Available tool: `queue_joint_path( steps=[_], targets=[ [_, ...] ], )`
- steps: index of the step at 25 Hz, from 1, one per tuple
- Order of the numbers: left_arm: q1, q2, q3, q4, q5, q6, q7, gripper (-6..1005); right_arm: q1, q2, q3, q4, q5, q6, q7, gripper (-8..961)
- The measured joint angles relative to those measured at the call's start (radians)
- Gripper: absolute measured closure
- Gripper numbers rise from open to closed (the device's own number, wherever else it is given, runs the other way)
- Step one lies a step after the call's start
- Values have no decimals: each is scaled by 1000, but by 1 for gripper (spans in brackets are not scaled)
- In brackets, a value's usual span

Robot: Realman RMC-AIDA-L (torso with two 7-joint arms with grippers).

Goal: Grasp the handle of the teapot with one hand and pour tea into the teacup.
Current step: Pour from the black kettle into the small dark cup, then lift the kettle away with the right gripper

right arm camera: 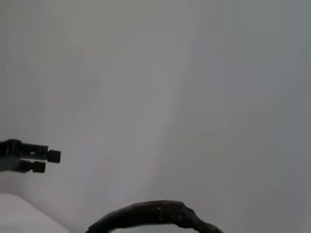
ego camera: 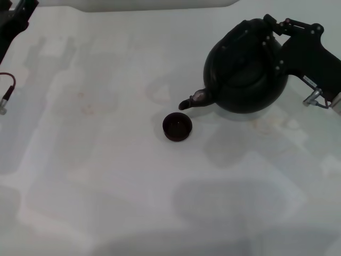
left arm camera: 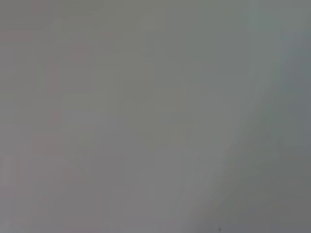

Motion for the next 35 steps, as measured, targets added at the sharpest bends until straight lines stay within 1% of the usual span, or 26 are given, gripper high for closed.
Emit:
queue_joint_path(
  steps=[4, 26, 35],
  targets=[
    [0, 0, 2, -1, 0, 0, 0, 192, 0, 1, -6, -2, 4, 1, -83, 794],
    [2, 0, 3, -2, 2, 0, -3, 193, 1, 2, -19, -12, 0, 9, -242, 826],
    [8, -1, 3, -2, 1, 0, -3, 195, 2, 4, -42, -16, 4, 17, -358, 829]
  ],
)
